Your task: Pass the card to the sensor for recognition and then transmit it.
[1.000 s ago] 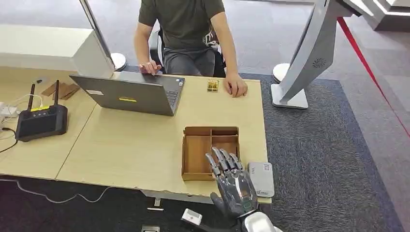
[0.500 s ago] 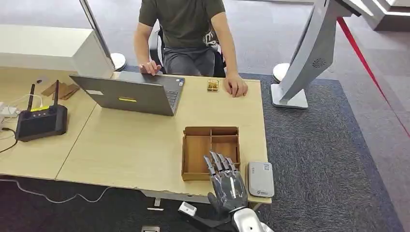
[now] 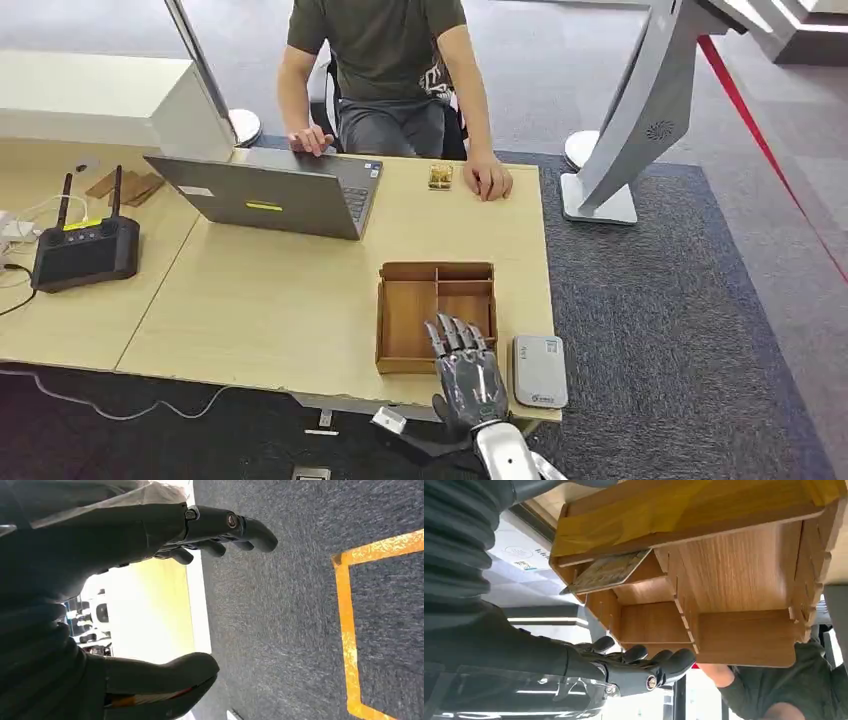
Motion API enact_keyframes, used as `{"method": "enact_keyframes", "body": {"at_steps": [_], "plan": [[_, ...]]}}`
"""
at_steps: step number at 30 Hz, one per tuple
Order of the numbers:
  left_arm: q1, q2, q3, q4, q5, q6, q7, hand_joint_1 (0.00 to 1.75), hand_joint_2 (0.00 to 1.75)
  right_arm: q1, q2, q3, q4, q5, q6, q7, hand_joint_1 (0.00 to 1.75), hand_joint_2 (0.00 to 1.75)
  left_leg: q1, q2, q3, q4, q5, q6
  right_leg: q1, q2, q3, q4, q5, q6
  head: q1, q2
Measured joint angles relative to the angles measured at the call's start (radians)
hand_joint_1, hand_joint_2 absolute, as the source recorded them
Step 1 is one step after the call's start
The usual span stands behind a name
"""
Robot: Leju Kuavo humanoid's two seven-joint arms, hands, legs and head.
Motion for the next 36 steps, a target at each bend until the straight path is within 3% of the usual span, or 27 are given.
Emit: {"method": "enact_keyframes", "body": {"at_steps": [12, 36], "plan": [[0.0, 0.0, 0.0, 0.0, 0.0, 0.0, 0.002, 0.0, 1.75, -0.006, 0.014, -0.005, 0.048, 0.01, -0.019, 0.018, 0.0, 1.75, 0.0, 0.0, 0.0, 0.0, 0.0, 0.0, 0.0, 0.0, 0.0, 0.0, 0.0, 0.0, 0.0, 0.0], [0.001, 0.0, 0.0, 0.0, -0.024, -0.002, 0.01, 0.0, 1.75, -0.009, 0.005, -0.106, 0.058, -0.017, -0.037, 0.088, 0.0, 1.75, 0.0, 0.0, 0.0, 0.0, 0.0, 0.0, 0.0, 0.0, 0.0, 0.0, 0.0, 0.0, 0.0, 0.0]]}}
